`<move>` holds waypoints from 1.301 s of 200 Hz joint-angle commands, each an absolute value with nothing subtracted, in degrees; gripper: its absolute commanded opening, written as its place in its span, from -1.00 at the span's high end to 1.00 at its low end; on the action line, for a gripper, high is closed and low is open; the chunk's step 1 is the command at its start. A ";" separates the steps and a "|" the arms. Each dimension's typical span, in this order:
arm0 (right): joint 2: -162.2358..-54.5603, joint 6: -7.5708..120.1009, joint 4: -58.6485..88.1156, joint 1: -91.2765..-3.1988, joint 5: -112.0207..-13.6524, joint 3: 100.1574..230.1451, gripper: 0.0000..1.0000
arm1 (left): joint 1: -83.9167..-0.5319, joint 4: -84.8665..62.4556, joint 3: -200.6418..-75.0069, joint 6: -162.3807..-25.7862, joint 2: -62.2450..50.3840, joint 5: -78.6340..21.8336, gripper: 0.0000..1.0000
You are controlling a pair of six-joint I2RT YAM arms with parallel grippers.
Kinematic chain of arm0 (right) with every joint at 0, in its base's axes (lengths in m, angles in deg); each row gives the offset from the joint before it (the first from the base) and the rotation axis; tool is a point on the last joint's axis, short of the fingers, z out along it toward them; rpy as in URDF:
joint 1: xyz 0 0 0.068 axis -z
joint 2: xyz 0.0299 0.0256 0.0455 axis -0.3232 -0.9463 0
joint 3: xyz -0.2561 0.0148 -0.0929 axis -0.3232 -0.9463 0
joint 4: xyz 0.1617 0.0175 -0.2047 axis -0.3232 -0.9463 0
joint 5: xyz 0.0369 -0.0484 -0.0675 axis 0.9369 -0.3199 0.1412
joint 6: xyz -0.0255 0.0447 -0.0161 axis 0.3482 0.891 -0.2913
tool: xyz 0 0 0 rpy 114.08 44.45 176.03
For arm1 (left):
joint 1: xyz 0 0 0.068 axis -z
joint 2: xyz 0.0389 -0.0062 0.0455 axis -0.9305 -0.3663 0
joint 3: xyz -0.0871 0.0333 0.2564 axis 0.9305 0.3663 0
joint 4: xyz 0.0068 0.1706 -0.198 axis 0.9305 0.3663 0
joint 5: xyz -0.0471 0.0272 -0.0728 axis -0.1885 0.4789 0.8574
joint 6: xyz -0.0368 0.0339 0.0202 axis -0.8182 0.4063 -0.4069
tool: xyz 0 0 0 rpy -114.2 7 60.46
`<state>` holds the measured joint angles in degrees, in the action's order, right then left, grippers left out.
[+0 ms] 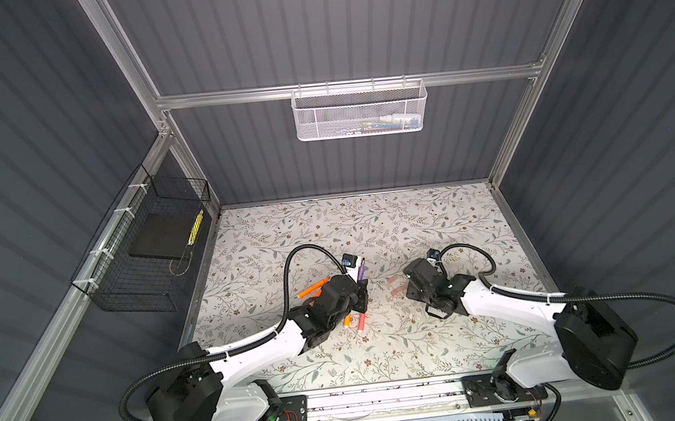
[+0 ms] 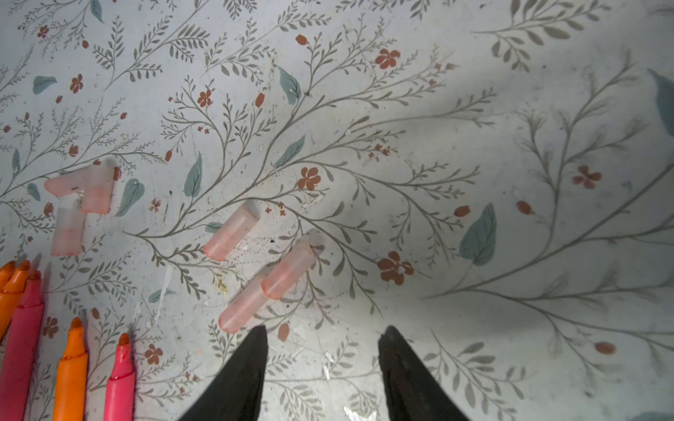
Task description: Insert the pens into the pen caps
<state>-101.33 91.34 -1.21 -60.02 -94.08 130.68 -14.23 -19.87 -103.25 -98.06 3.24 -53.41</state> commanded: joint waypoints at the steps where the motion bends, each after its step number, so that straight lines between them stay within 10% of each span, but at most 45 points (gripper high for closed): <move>1: -104.99 89.76 -2.78 -59.09 -94.42 134.41 -0.06 | -14.37 -20.59 -102.36 -96.82 4.37 -52.41 1.00; 224: -122.24 90.14 -5.65 -57.60 -94.96 143.72 0.45 | -14.37 -19.74 -103.43 -96.75 3.53 -51.13 1.00; 260: -121.41 90.15 -5.39 -57.61 -94.21 143.36 0.13 | -14.35 -19.73 -103.49 -96.73 3.53 -51.14 1.00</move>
<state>-121.70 89.72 -4.40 -57.84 -93.93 143.91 -14.23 -19.85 -103.23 -97.62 3.31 -51.62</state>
